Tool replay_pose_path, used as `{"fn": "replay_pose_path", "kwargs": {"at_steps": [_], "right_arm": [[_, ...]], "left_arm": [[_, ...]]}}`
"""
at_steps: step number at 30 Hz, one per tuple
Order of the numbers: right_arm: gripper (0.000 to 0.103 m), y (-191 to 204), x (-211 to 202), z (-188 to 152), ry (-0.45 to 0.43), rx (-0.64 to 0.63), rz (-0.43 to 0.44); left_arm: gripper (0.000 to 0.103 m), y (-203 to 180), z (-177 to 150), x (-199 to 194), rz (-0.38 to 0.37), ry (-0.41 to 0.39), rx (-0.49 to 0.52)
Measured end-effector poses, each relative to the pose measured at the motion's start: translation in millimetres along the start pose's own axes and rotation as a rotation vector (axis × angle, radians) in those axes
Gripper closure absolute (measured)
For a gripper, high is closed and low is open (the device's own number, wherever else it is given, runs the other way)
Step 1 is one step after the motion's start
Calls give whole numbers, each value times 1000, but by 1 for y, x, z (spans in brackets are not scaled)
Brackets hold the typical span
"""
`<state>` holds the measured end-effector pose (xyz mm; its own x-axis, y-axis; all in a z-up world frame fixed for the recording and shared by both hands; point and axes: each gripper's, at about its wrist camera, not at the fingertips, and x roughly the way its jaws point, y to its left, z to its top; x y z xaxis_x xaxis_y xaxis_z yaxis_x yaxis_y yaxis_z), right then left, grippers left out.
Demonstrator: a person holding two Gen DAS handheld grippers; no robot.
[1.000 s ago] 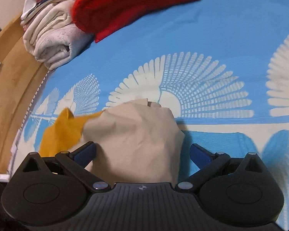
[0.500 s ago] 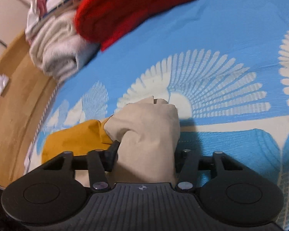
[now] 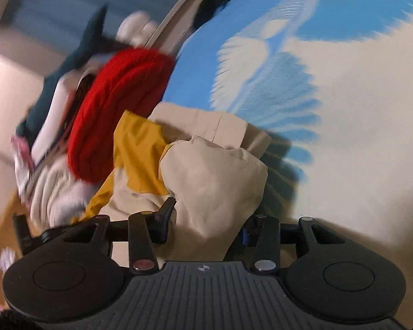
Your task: Fold large clothes
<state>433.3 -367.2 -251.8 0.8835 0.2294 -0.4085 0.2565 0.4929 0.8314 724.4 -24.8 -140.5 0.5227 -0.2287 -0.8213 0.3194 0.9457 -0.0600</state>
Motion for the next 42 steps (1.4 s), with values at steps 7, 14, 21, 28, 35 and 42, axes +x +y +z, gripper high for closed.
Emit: {"fn": "replay_pose_path", "kwargs": {"at_steps": [7,14,21,28,35,42], "right_arm": [[59,-6,-17,-39,-120,47,-13],[58,-17,-17,-28,-83,111,4],[58,-19,-16,-22,-56,145,4],[60,-25,-15,-13,13,198,-4],[62,-23,-21,-11,60,186,-23],[26,-11,-33,-2,88,133,-104]], "left_arm": [[33,2,10,-3,-18,-58,-35],[12,71,8,-39,38,-125,-300],[12,66,-67,-53,19,-48,-257],[7,85,-147,-86,-238,-29,-404],[7,62,-186,-94,-260,51,-401],[5,70,-168,-116,-153,-31,-313]]}}
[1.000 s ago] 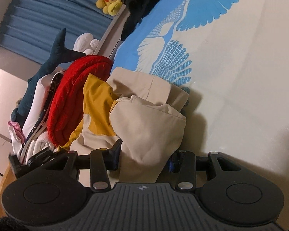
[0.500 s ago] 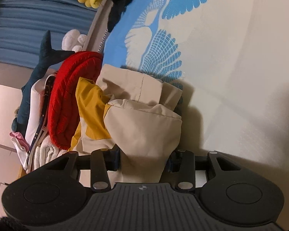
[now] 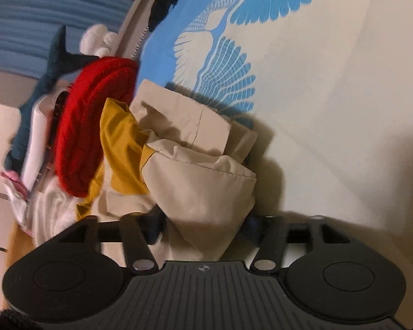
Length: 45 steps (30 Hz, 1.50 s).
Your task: Fold large clothes
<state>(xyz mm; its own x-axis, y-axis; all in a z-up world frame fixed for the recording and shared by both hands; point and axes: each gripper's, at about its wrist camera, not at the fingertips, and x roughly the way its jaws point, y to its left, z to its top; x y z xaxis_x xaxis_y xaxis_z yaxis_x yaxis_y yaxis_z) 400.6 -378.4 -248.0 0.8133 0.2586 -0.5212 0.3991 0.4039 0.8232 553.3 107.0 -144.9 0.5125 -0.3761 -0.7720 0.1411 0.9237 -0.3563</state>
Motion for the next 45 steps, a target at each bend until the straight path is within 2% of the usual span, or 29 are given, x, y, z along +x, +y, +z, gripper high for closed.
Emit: {"fn": "replay_pose_path", "kwargs": {"at_steps": [2,4,5,7,8,10,11,12,15,18,20,22,25,26,28,30,32,34,35,37,40,43,45], "right_arm": [[12,18,-23,6,-17,-116,-130],[13,39,-49,15,-59,-287,-259],[14,50,-61,20,-109,-365,-267],[17,80,-71,34,-180,-544,-207],[26,98,-66,40,-178,-632,-172],[54,135,-33,53,-113,-795,-94],[77,147,-12,59,-81,-834,-79],[87,157,13,66,-48,-839,-85],[88,164,83,88,44,-762,-114],[89,154,133,95,57,-733,-216],[91,142,156,99,83,-714,-275],[91,135,174,98,110,-678,-287],[91,137,173,93,93,-714,-285],[87,139,171,92,90,-720,-283],[73,146,157,96,61,-706,-275],[35,156,131,98,7,-674,-256],[22,167,91,91,-33,-680,-194],[11,177,49,73,-57,-745,-151],[1,180,28,62,-72,-781,-135],[1,180,-21,29,-115,-859,-102],[1,161,-77,-26,-152,-945,-127],[1,129,-116,-78,-224,-982,-189],[1,113,-129,-105,-270,-1006,-222]], "left_arm": [[5,-3,24,-13,37,-68,59],[3,-8,51,-17,79,-132,116],[3,-13,64,-15,100,-154,134],[3,-24,87,-3,136,-190,162],[3,-30,97,6,152,-196,173],[3,-39,117,30,168,-202,173],[3,-42,126,42,171,-191,166],[3,-46,137,55,176,-185,161],[3,-55,156,95,210,-166,141],[1,-62,166,142,289,-113,151],[0,-58,167,171,348,-61,134],[0,-50,166,191,365,-18,89],[0,-44,163,188,362,-22,71],[0,-42,163,178,365,-43,70],[0,-44,161,148,372,-81,83],[0,-51,154,110,363,-136,127],[0,-67,136,62,345,-196,200],[0,-88,108,10,318,-254,276],[0,-96,88,-15,300,-277,305],[0,-107,46,-54,256,-301,314],[0,-122,-29,-95,204,-274,305],[0,-131,-96,-118,230,-266,304],[0,-134,-126,-123,246,-260,327]]}}
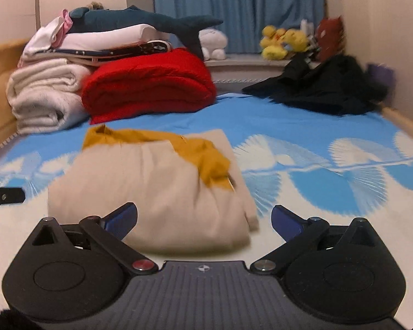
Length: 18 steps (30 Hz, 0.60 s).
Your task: Fold large clothes
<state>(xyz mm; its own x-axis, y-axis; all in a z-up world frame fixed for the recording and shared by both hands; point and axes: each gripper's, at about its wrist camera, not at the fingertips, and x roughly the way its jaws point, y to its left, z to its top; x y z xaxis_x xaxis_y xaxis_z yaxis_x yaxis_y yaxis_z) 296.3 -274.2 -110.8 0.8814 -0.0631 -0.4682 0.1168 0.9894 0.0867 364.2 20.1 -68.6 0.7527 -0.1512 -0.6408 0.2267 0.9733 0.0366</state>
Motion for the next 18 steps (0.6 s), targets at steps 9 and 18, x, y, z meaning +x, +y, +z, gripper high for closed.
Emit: {"fn": "replay_pose_path", "kwargs": {"at_steps": [9,18], "right_arm": [[1,10,-12,-47,26,32,-14],[1,13,-2,-50,12,3,-41]], "left_arm": [[0,-14,-38,-9,62,22,0],[0,-25,-44,7,41,39,29]]}}
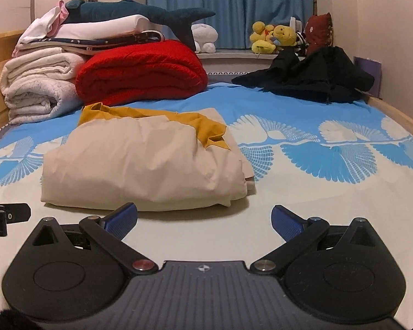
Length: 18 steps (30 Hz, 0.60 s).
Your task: Fold large clothes
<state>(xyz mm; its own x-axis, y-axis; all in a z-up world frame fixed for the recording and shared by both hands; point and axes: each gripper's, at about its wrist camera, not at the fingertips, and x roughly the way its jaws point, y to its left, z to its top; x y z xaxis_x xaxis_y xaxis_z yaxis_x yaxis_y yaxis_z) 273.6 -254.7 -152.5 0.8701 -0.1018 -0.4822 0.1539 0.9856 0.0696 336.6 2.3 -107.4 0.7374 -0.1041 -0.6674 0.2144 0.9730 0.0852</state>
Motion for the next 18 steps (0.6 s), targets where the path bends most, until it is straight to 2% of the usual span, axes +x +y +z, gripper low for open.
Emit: {"fn": "replay_pose_path", "kwargs": {"at_steps": [6,18], "right_arm": [[1,6,2,-2,-4,-39,18],[1,8,6,-4,9,-36,16]], "left_arm": [[0,0,-2,5,3,18,-8],[0,-2,-3,5,5,12,6]]}}
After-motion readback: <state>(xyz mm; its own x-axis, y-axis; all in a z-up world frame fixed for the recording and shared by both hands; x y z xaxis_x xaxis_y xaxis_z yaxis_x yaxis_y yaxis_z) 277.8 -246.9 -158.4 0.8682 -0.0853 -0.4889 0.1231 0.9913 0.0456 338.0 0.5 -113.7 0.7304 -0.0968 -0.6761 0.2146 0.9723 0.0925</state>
